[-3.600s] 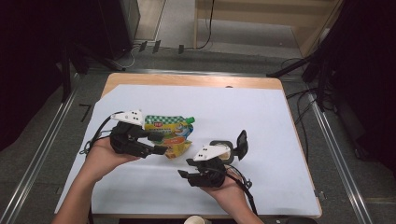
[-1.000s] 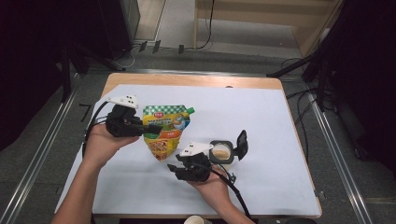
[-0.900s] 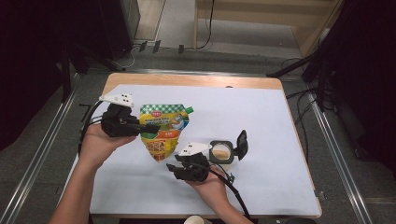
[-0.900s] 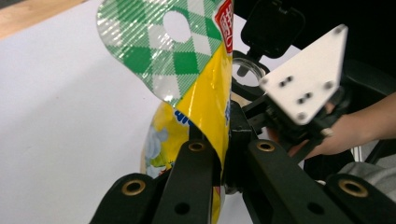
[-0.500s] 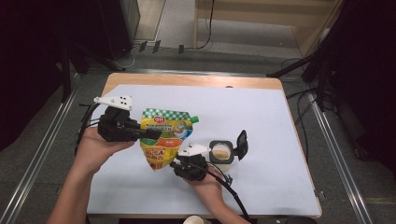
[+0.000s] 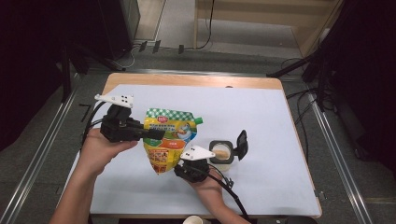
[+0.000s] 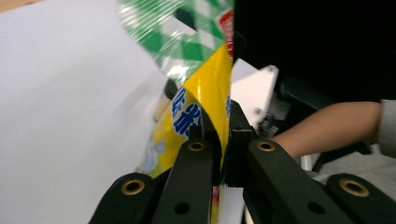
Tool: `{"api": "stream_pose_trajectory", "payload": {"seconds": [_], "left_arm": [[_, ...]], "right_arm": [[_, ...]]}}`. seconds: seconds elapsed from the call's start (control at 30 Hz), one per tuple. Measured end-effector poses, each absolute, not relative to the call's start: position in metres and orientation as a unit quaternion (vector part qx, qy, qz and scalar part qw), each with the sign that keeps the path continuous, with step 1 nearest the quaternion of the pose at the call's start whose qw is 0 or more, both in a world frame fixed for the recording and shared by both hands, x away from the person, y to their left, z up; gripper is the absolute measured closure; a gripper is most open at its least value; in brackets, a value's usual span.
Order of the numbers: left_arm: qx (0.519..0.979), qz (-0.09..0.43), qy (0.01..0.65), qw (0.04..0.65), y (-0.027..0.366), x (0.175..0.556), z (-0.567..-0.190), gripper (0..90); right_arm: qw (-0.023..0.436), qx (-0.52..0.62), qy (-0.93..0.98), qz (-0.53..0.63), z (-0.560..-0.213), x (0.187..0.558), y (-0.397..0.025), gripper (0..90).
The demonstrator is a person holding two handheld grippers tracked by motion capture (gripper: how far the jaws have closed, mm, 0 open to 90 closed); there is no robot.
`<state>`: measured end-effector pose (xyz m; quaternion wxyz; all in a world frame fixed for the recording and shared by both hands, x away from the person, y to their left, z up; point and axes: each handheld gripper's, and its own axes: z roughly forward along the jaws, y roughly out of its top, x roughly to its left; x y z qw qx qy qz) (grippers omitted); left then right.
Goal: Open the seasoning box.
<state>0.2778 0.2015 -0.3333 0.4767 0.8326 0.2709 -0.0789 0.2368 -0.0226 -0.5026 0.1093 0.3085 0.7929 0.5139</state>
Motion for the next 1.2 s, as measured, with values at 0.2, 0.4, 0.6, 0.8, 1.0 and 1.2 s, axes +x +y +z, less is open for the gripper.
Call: {"api": "stream_pose_trajectory", "payload": {"seconds": [0.2, 0.4, 0.6, 0.8, 1.0, 1.2], "left_arm": [[0.834, -0.054, 0.274, 0.476, 0.189, 0.277, -0.338, 88.9], [0.839, -0.041, 0.277, 0.466, 0.176, 0.279, -0.347, 85.4], [0.847, -0.022, 0.273, 0.457, 0.162, 0.278, -0.355, 80.8], [0.852, -0.023, 0.270, 0.447, 0.152, 0.278, -0.362, 79.5], [0.854, -0.023, 0.273, 0.443, 0.148, 0.280, -0.367, 78.7], [0.855, -0.027, 0.270, 0.443, 0.143, 0.282, -0.371, 77.3]], "right_arm": [[0.131, 0.278, 0.806, 0.506, -0.500, 0.226, -0.018, 63.0], [0.137, 0.261, 0.813, 0.503, -0.497, 0.220, -0.017, 63.7], [0.133, 0.243, 0.818, 0.503, -0.492, 0.213, -0.014, 63.7], [0.134, 0.228, 0.822, 0.504, -0.488, 0.206, -0.011, 63.7], [0.117, 0.232, 0.824, 0.503, -0.488, 0.206, -0.013, 63.6], [0.095, 0.238, 0.823, 0.507, -0.485, 0.206, -0.014, 64.0]]}}
